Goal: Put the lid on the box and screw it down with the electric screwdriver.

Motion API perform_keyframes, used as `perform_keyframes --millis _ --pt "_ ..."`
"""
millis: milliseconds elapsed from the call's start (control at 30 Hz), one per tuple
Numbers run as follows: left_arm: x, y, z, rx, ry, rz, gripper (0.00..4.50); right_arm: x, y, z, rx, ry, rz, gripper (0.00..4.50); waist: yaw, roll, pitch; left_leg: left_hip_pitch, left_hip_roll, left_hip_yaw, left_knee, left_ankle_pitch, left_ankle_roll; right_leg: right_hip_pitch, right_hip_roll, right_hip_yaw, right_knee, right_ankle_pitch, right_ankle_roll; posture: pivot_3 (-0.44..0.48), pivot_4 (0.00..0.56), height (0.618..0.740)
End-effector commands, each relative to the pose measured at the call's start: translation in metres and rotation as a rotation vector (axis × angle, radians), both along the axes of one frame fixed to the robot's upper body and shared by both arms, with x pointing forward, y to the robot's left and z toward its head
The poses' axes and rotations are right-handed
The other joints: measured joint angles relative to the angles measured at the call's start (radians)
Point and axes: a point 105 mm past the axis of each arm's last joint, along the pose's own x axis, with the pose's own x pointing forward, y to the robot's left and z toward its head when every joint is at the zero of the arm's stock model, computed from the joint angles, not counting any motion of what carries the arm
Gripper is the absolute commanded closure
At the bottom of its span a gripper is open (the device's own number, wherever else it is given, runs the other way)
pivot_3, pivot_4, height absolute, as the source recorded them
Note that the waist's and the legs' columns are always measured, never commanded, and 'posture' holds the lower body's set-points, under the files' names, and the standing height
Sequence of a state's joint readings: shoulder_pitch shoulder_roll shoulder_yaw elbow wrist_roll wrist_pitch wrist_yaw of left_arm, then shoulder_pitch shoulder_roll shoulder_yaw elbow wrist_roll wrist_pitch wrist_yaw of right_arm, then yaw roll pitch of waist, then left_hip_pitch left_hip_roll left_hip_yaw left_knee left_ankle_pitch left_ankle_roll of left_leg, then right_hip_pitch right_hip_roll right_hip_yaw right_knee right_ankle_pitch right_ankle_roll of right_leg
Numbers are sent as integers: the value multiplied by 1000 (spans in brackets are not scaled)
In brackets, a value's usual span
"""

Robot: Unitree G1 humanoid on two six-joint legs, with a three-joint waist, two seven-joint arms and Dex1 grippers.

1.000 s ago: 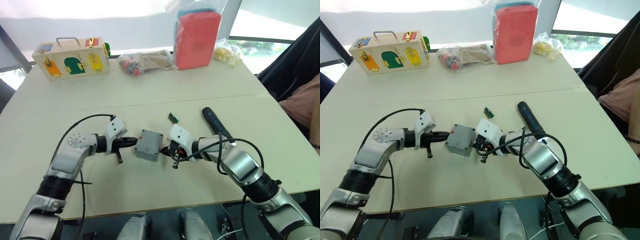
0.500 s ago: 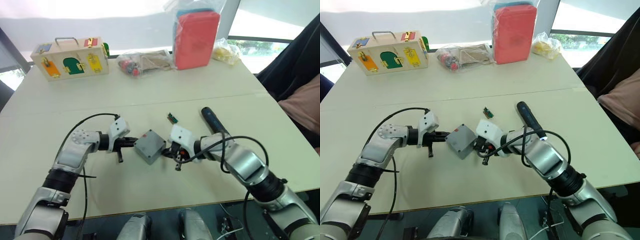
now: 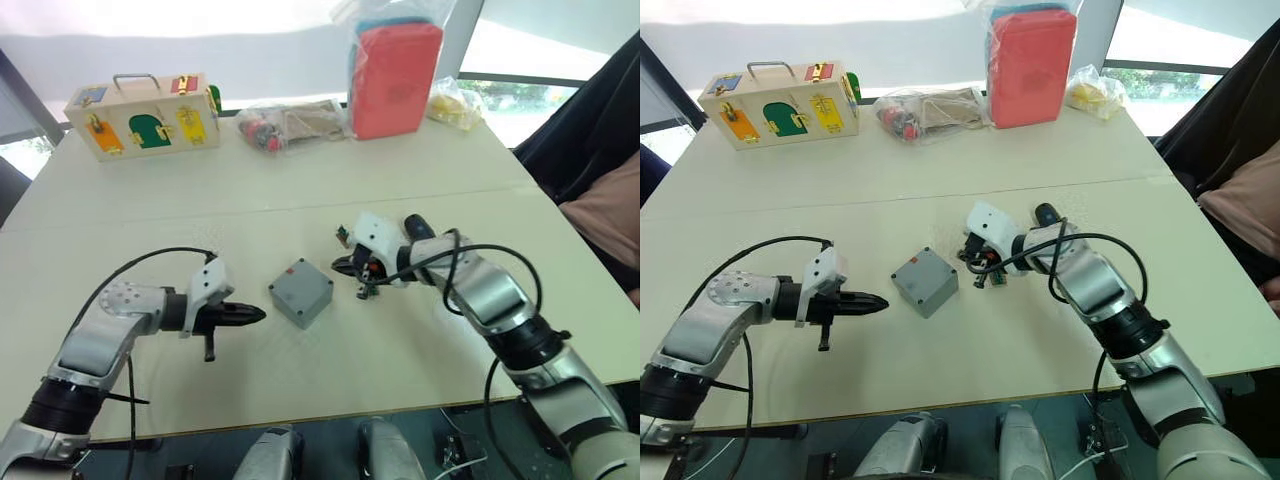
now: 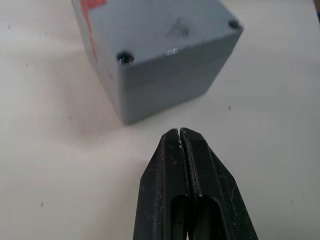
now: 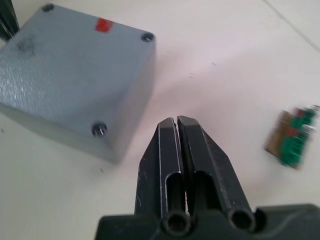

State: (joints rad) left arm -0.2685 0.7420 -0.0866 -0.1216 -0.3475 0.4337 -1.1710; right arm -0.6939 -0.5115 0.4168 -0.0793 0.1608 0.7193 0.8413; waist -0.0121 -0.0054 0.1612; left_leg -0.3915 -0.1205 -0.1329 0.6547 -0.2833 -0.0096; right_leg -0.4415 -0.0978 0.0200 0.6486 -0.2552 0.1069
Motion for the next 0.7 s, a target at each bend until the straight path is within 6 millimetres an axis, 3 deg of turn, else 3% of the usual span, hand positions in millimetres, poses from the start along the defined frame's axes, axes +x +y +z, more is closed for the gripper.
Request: perform_keyframes --millis 33,300,700 --pt "4 -7 6 -13 -35 6 4500 0 7 7 39 -23 24 4452 -1 0 0 0 0 0 0 0 0 0 0 0 0 0 0 0 150 740" --pt "17 -9 10 -17 -63 25 4500 -18 16 -7 50 25 48 4452 -1 0 0 0 0 0 0 0 0 0 0 0 0 0 0 0 150 740" --pt "27 -8 15 -21 -84 28 4500 -32 18 -5 57 48 42 4452 -2 0 0 0 0 0 1 0 0 0 0 -1 1 0 0 0 150 740"
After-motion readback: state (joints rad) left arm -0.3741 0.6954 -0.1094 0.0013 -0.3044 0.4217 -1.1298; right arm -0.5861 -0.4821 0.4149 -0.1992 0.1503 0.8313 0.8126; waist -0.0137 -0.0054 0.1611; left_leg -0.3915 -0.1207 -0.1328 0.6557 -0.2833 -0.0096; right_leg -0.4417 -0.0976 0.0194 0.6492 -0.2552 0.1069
